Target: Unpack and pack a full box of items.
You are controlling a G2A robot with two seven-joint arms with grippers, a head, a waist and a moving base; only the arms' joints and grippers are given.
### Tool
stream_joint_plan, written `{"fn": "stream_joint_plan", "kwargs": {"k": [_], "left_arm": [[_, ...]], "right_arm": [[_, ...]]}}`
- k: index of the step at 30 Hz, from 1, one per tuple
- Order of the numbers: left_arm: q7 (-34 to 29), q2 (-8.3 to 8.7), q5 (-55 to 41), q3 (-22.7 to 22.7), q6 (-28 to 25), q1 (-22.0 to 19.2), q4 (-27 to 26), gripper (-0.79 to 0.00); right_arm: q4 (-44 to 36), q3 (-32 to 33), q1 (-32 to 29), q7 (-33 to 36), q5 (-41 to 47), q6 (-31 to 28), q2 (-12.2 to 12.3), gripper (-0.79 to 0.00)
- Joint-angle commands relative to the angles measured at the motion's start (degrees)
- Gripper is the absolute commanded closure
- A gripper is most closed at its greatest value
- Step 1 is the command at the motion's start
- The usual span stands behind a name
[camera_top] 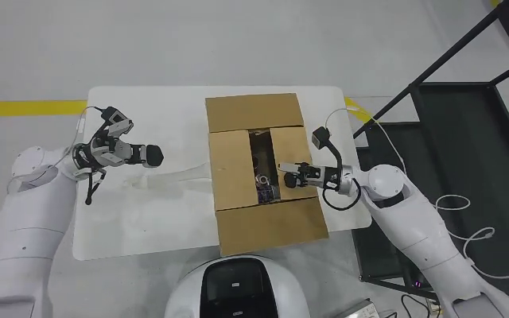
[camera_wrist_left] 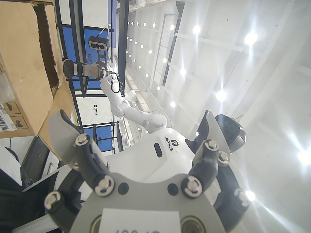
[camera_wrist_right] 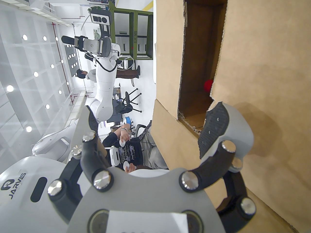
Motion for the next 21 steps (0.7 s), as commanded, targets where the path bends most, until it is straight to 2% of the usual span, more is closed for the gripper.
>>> {"fn": "stream_joint_plan", "kwargs": {"k": [1, 21], "left_arm": [[0.0, 0.0, 0.0, 0.0, 0.01, 0.0, 0.0, -0.785], [0.46, -0.01, -0.02, -0.03, -0.01, 0.14, -0.13, -0.785]], "right_arm": [[0.0, 0.0, 0.0, 0.0, 0.0, 0.0, 0.0, -0.785], [-0.06, -0.03, -0.11, -0.16, 0.05, 0.08, -0.02, -0.785]]}}
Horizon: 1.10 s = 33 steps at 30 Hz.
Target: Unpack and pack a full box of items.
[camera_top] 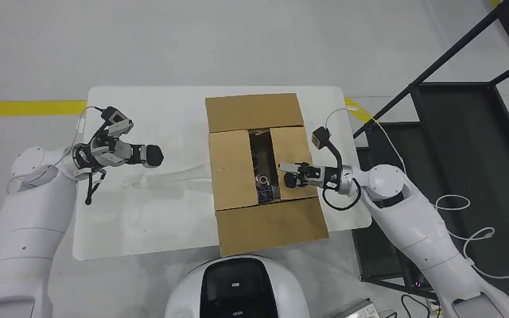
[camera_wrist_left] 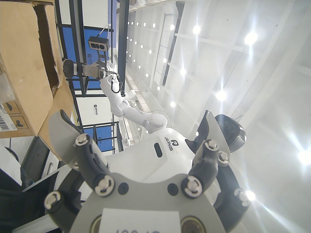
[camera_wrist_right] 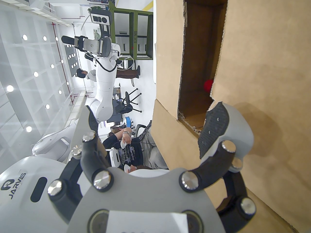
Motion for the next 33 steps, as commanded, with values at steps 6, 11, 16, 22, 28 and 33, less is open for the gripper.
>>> {"fn": "stream_joint_plan", "kwargs": {"k": [6, 11, 16, 22, 28, 33], "left_arm": [[6.39, 0.92, 5.01, -2.78, -3.97, 3.02, -5.14, -0.785], [9.4, 1.71, 11.69, -4.37, -8.31, 5.29, -8.4, -0.785], [9.32, 1.45, 14.23, -1.94, -8.46, 5.07, -8.1, -0.785], [8.71, 0.49, 16.87, 2.3, -9.92, -0.01, -4.03, -0.785], [8.78, -0.47, 19.9, 5.76, -16.84, -3.21, -1.01, -0.785], [7.07, -1.0, 16.88, 6.53, -19.79, -4.01, 0.81, -0.785]], "right_arm": [[-2.85, 1.75, -1.69, -1.04, -0.53, 0.09, 0.19, -0.785], [-5.62, 4.71, -3.87, -1.09, 0.61, 0.05, 0.59, -0.785], [-7.18, 4.35, -4.23, -1.92, -0.4, 2.14, 0.44, -0.785], [-4.91, -3.19, 1.46, -5.16, -4.7, 5.33, -1.34, -0.785], [0.4, -9.96, 7.36, -7.06, -6.31, 6.98, -3.54, -0.785], [3.03, -12.67, 9.49, -8.16, -7.13, 7.64, -4.69, -0.785]]}}
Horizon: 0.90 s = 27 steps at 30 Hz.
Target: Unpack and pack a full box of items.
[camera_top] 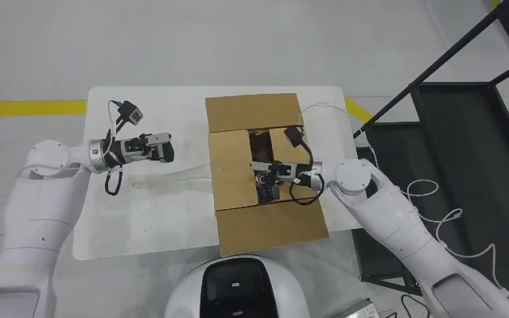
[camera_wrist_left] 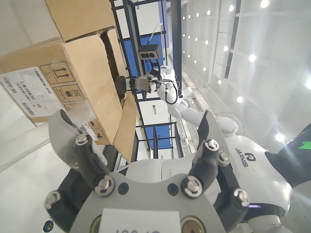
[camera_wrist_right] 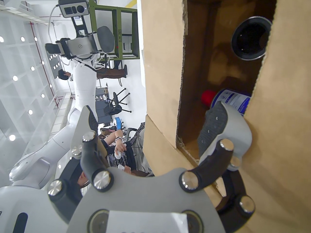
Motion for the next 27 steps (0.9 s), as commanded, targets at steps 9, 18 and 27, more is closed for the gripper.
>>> {"fn": "stream_joint_plan", "kwargs": {"k": [9, 18, 27], "left_arm": [[-0.02, -0.54, -2.02, 0.66, -3.05, -0.99, 2.68, -0.785], [2.25, 0.23, -8.71, -4.86, -4.5, -0.57, 3.03, -0.785], [3.01, 1.56, -14.53, -11.58, -2.81, 1.97, 1.19, -0.785]], "right_arm": [[1.71, -3.02, 2.35, 0.4, -1.14, 0.94, -1.51, -0.785], [-4.18, -3.76, 1.92, 9.37, 5.91, 0.79, -2.09, -0.785], [-5.0, -10.13, 5.35, 6.77, 8.6, -2.26, -5.15, -0.785]]}}
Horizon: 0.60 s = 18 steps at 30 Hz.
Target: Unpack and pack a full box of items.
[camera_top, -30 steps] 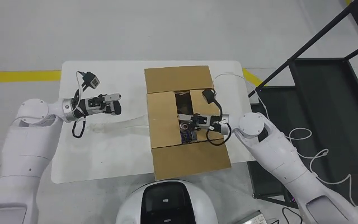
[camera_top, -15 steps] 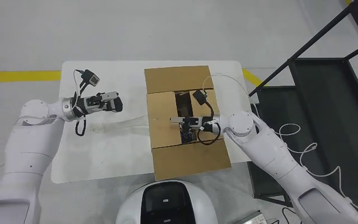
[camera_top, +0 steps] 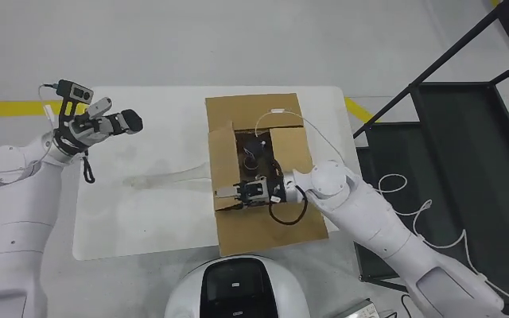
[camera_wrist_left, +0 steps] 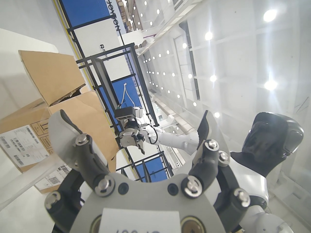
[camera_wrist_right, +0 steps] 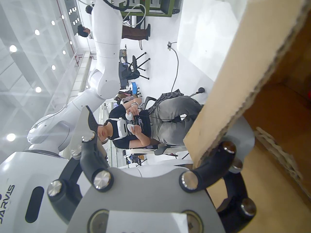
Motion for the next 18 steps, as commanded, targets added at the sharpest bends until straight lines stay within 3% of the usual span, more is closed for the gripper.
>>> {"fn": "stream_joint_plan", "kwargs": {"k": [1, 10, 18], "left_arm": [[0.17, 0.19, -1.22, -1.06, 0.82, 0.84, -0.68, -0.785], [0.85, 0.58, -3.44, -3.44, 2.64, 3.52, -1.27, -0.785], [0.06, 0.65, -7.68, -5.14, 6.56, 3.77, 0.99, -0.785]], "right_arm": [[0.33, -1.89, 1.16, -0.44, 0.77, -0.81, -0.91, -0.785], [5.95, -9.98, 6.36, -4.19, -0.28, -3.56, -5.45, -0.785], [8.17, -10.05, 6.18, -3.86, -2.97, -4.69, -6.18, -0.785]]}}
